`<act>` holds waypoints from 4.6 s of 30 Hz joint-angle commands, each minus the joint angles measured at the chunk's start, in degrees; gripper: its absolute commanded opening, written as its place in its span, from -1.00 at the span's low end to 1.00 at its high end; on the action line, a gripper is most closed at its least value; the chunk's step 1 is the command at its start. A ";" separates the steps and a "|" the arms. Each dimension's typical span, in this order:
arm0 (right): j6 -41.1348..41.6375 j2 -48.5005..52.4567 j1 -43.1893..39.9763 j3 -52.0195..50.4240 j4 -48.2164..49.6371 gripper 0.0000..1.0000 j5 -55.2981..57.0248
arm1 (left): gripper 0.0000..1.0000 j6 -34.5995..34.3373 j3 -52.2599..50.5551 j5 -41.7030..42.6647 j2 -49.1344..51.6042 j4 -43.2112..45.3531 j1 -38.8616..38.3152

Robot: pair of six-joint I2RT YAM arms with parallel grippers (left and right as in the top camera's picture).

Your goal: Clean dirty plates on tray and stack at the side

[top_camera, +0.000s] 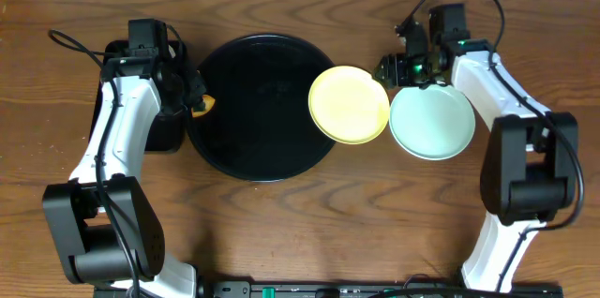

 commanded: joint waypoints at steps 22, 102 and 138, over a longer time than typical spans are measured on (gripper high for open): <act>-4.98 7.17 4.44 -0.37 1.31 -0.59 -6.93 | -0.84 0.39 0.02 -0.74 0.46 0.02 0.28; 11.26 -17.99 -22.36 -20.33 -9.81 -0.93 15.28 | -0.83 5.33 0.92 -5.05 -12.44 -0.70 0.31; 6.56 -28.15 -6.99 -9.62 -9.33 0.98 6.69 | 0.50 8.87 0.39 -10.54 -7.06 -0.90 11.41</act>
